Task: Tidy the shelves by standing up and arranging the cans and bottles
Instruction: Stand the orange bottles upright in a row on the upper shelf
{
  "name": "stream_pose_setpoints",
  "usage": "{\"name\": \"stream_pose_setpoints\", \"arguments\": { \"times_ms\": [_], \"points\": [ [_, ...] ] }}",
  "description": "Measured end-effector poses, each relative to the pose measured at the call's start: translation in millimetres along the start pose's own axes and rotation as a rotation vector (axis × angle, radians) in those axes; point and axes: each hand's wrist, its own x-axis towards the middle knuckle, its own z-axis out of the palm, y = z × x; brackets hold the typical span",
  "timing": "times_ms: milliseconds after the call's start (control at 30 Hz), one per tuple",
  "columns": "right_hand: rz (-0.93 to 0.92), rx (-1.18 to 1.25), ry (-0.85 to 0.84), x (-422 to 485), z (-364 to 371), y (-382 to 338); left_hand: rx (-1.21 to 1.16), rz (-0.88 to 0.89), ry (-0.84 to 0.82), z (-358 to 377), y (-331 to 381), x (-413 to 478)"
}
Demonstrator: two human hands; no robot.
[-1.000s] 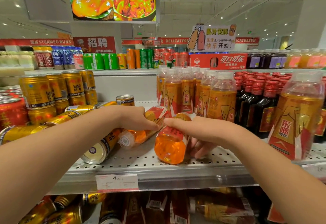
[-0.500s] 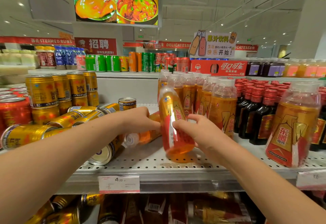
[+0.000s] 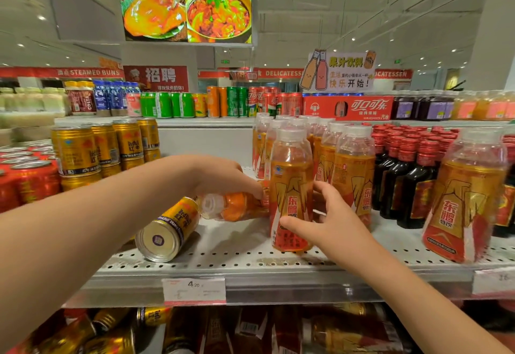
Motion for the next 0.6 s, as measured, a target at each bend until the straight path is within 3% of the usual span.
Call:
{"name": "stream_pose_setpoints", "arguments": {
  "times_ms": [100,200,433,600],
  "points": [
    [-0.006,-0.003,0.013,0.4,0.9,-1.0,-0.230,-0.077,-0.211,-8.6,5.5,-9.0],
    [-0.003,-0.006,-0.013,2.3,0.3,-1.0,-0.430,-0.118,-0.309,-16.2,5.7,-17.7],
    [0.011,0.034,-0.042,5.8,-3.2,7.8,-0.825,-0.121,-0.306,-6.9,-13.0,-26.3],
    [0.010,0.016,-0.019,7.9,-1.2,12.8,-0.830,-0.072,-0.281,11.0,-17.9,-31.5]
  ]
}}
